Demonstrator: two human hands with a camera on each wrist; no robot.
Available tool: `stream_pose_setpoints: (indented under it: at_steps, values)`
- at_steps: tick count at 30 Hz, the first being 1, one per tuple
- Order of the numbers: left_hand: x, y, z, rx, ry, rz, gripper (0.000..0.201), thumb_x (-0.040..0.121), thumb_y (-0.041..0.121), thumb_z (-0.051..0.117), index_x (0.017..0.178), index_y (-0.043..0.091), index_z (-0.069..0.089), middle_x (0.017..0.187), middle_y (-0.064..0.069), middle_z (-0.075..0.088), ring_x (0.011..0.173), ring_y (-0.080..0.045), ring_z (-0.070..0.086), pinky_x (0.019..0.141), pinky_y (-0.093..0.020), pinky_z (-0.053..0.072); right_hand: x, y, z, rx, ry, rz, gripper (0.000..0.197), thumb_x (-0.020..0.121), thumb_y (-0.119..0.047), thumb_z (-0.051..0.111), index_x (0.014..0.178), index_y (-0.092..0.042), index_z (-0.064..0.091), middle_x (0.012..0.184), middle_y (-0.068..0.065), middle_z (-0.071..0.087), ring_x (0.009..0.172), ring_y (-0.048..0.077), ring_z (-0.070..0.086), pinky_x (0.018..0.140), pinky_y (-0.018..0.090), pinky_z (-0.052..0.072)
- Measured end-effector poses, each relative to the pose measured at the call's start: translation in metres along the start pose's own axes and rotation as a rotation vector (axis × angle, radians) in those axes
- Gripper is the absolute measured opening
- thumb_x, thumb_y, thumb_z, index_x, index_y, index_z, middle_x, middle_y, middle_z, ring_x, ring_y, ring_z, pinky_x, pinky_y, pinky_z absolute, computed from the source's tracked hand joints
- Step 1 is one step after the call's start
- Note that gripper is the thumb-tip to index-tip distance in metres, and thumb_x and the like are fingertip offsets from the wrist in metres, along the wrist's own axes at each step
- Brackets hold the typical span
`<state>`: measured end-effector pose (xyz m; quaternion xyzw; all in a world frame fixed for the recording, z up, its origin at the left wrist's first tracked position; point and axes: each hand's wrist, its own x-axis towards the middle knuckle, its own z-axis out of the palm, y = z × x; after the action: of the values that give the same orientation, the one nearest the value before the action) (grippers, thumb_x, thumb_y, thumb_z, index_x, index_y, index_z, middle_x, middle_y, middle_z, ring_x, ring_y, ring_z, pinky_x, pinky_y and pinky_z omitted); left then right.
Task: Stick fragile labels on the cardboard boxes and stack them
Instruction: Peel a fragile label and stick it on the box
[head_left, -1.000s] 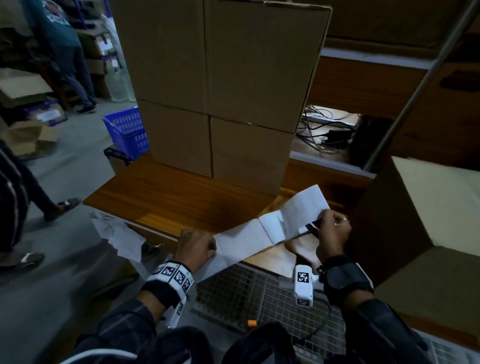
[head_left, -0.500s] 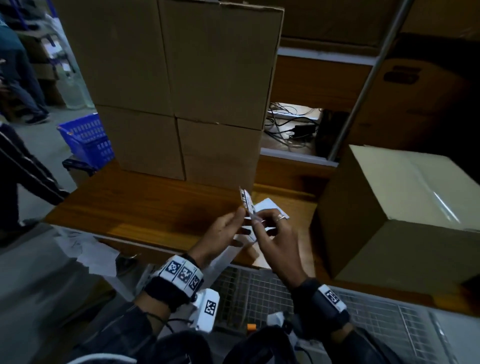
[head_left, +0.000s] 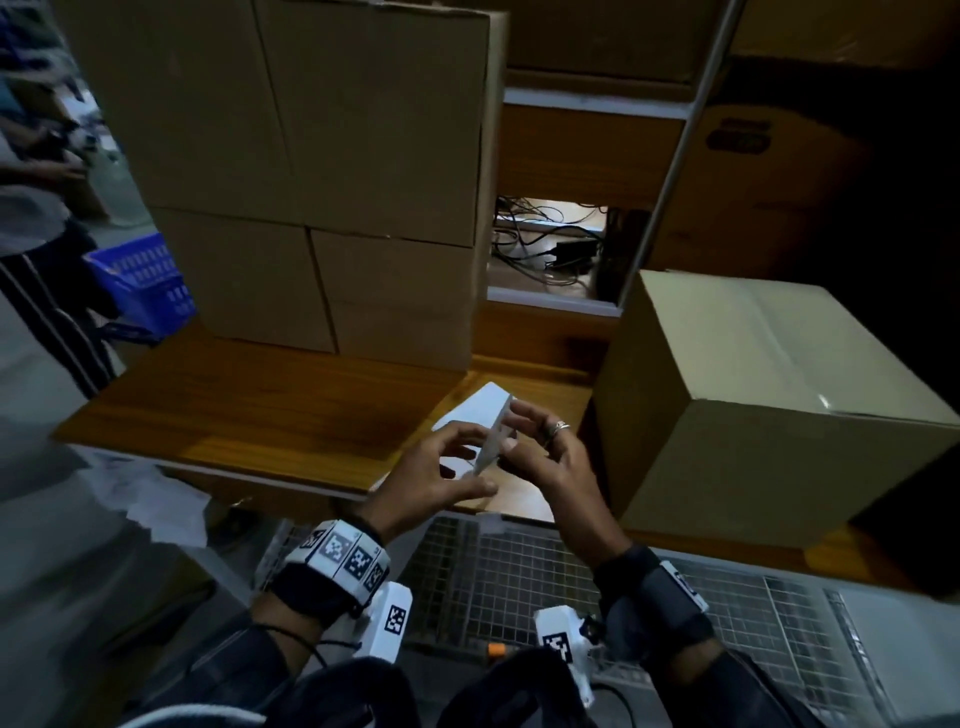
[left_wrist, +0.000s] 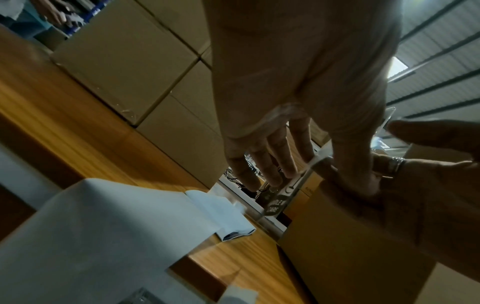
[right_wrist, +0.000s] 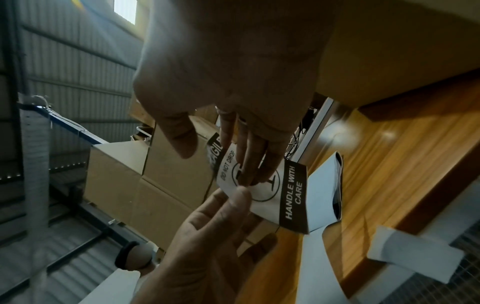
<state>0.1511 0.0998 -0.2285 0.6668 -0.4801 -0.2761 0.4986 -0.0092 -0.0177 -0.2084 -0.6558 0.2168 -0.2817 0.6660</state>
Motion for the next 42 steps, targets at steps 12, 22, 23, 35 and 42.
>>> stream_pose_setpoints:
  at_steps: [12, 22, 23, 35, 42]
  values:
    - [-0.018, 0.056, 0.085, -0.257, 0.175, -0.065, 0.019, 0.098, 0.009, 0.064, 0.116, 0.011, 0.069, 0.112, -0.001, 0.077, 0.108, -0.021, 0.072, 0.086, -0.036, 0.061, -0.057, -0.008, -0.09, -0.064, 0.125, -0.069, 0.03, 0.098, -0.017, 0.068, 0.127, -0.017, 0.06, 0.115, 0.001, 0.07, 0.101, 0.011, 0.072, 0.072, 0.027, 0.062]
    - [-0.005, 0.112, 0.171, -0.203, 0.012, -0.039, 0.023, 0.096, 0.014, 0.068, 0.119, 0.007, 0.069, 0.112, -0.003, 0.077, 0.105, -0.021, 0.073, 0.084, -0.038, 0.062, -0.106, -0.008, -0.193, -0.006, 0.171, -0.059, 0.018, 0.101, -0.016, 0.061, 0.106, 0.0, 0.066, 0.103, 0.013, 0.074, 0.093, 0.025, 0.075, 0.072, 0.037, 0.064]
    - [0.0, 0.117, 0.179, -0.181, 0.002, -0.01, 0.025, 0.097, 0.016, 0.068, 0.121, 0.009, 0.069, 0.114, -0.001, 0.076, 0.107, -0.02, 0.073, 0.085, -0.037, 0.062, -0.109, -0.008, -0.203, -0.006, 0.195, -0.07, 0.017, 0.101, -0.015, 0.06, 0.106, 0.0, 0.066, 0.102, 0.014, 0.074, 0.093, 0.025, 0.075, 0.073, 0.038, 0.064]
    - [0.069, 0.203, 0.241, 0.566, 0.291, 0.638, 0.024, 0.099, 0.033, 0.064, 0.111, 0.016, 0.073, 0.107, 0.0, 0.074, 0.098, -0.013, 0.063, 0.083, -0.031, 0.05, -0.126, -0.013, -0.308, 0.018, 0.467, -0.058, 0.018, 0.102, -0.021, 0.058, 0.114, -0.008, 0.064, 0.109, 0.008, 0.074, 0.098, 0.023, 0.074, 0.077, 0.039, 0.064]
    - [0.115, 0.219, 0.261, 0.777, 0.109, 0.643, 0.038, 0.094, 0.045, 0.067, 0.122, 0.02, 0.07, 0.124, 0.0, 0.071, 0.117, -0.017, 0.062, 0.098, -0.045, 0.048, -0.111, -0.012, -0.323, 0.044, 0.509, -0.012, 0.021, 0.103, -0.02, 0.058, 0.115, -0.003, 0.063, 0.108, 0.009, 0.074, 0.095, 0.021, 0.074, 0.071, 0.028, 0.062]
